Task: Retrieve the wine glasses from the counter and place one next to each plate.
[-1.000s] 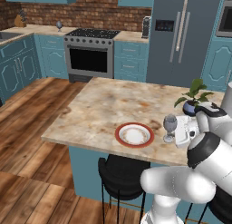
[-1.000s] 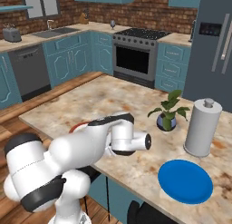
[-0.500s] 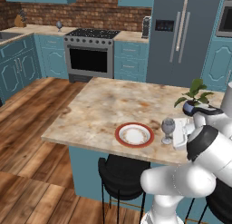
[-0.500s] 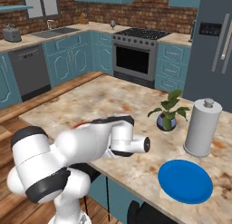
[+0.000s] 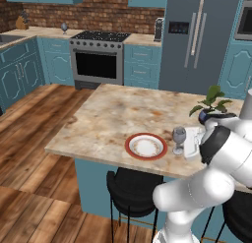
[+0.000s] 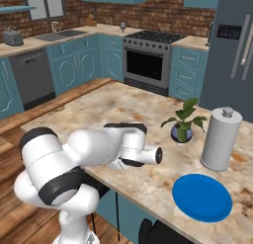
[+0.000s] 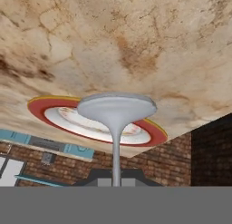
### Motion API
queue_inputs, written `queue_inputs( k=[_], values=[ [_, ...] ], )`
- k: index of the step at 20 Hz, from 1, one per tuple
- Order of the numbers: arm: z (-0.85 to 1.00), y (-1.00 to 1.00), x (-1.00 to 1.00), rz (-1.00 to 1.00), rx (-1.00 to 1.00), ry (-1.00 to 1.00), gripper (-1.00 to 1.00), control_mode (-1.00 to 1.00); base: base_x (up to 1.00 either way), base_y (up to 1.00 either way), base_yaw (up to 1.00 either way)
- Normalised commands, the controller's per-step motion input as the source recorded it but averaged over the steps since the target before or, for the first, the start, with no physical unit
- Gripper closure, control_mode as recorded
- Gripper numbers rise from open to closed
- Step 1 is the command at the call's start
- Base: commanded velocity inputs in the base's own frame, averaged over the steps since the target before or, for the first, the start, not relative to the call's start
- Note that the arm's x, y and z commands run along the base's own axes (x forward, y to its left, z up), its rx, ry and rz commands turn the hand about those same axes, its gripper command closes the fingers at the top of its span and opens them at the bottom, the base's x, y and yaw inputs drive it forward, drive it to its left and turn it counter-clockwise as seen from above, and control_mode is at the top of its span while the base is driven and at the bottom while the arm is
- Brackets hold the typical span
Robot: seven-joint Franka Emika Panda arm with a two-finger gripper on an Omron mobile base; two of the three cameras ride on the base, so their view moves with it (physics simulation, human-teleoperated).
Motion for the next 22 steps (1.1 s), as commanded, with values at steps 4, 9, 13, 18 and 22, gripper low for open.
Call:
queue_inputs(
  k=[4,9,13,18,22],
  values=[
    [-0.25,0.0,0.22,0.02,0.08,0.0,1.0,-1.0,0.0,0.0,0.0],
    [-0.4,-0.1,0.16,0.05,0.09,0.0,1.0,-1.0,0.0,0.0,0.0],
    [-0.42,-0.18,0.18,0.07,0.09,0.0,1.0,-1.0,0.0,0.0,0.0],
    [-0.33,-0.25,0.12,0.07,0.07,0.0,1.0,-1.0,0.0,0.0,0.0],
    [-0.28,-0.06,0.05,0.06,0.01,-0.05,-1.0,-1.0,0.0,0.0,0.0]
  ],
)
